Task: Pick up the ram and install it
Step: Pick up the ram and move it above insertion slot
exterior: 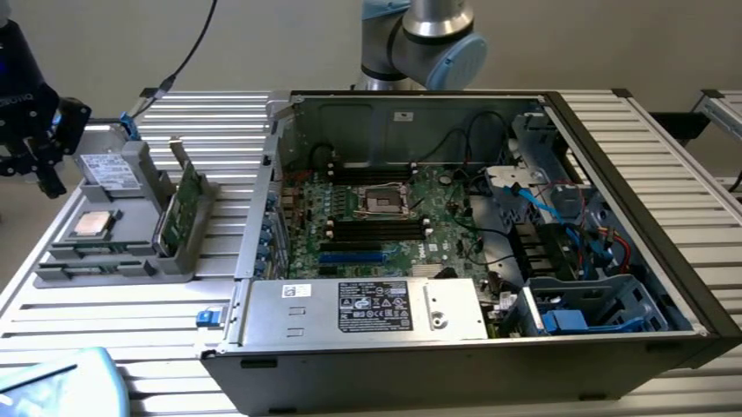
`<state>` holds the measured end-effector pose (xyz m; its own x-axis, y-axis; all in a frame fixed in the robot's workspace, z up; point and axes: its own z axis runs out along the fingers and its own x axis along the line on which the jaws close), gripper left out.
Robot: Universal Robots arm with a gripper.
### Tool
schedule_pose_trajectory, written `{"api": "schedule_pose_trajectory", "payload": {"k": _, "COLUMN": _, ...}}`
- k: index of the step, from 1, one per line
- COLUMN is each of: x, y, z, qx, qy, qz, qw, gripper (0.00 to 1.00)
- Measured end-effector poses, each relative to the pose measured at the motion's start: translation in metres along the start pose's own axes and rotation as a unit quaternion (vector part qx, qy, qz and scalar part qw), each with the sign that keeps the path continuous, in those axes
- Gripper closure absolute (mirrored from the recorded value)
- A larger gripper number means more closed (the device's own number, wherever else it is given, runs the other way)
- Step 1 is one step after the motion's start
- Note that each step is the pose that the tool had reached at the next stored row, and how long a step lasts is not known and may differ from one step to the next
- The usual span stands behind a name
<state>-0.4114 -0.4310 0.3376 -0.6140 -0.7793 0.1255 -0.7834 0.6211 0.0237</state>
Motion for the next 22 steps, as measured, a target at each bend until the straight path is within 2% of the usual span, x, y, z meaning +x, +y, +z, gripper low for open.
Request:
{"api": "schedule_pose_trajectory", "payload": {"k": 3, "x": 0.0000, "y": 0.0000, "z": 0.0003, "qx": 0.0014, "qy": -0.0018, "qz": -0.027, "qw": 0.9996, "gripper": 0.89}}
{"api": "schedule_pose_trajectory", "payload": {"k": 6, "x": -0.0001, "y": 0.0000, "z": 0.0007, "qx": 0.0027, "qy": -0.0040, "qz": -0.055, "qw": 0.9985, "gripper": 0.89}}
{"api": "schedule_pose_trajectory", "payload": {"k": 9, "x": -0.0001, "y": 0.0000, "z": 0.0010, "qx": 0.0038, "qy": -0.0063, "qz": -0.082, "qw": 0.9966, "gripper": 0.89}}
{"api": "schedule_pose_trajectory", "payload": {"k": 12, "x": -0.0001, "y": 0.0000, "z": 0.0013, "qx": 0.0049, "qy": -0.0086, "qz": -0.109, "qw": 0.9940, "gripper": 0.89}}
{"api": "schedule_pose_trajectory", "payload": {"k": 17, "x": -0.0002, "y": 0.0001, "z": 0.0016, "qx": 0.0066, "qy": -0.0127, "qz": -0.154, "qw": 0.9879, "gripper": 0.89}}
{"api": "schedule_pose_trajectory", "payload": {"k": 20, "x": -0.0002, "y": 0.0000, "z": 0.0016, "qx": 0.0078, "qy": -0.0148, "qz": -0.181, "qw": 0.9833, "gripper": 0.89}}
{"api": "schedule_pose_trajectory", "payload": {"k": 22, "x": -0.0002, "y": 0.0000, "z": 0.0016, "qx": 0.0087, "qy": -0.0162, "qz": -0.200, "qw": 0.9797, "gripper": 0.89}}
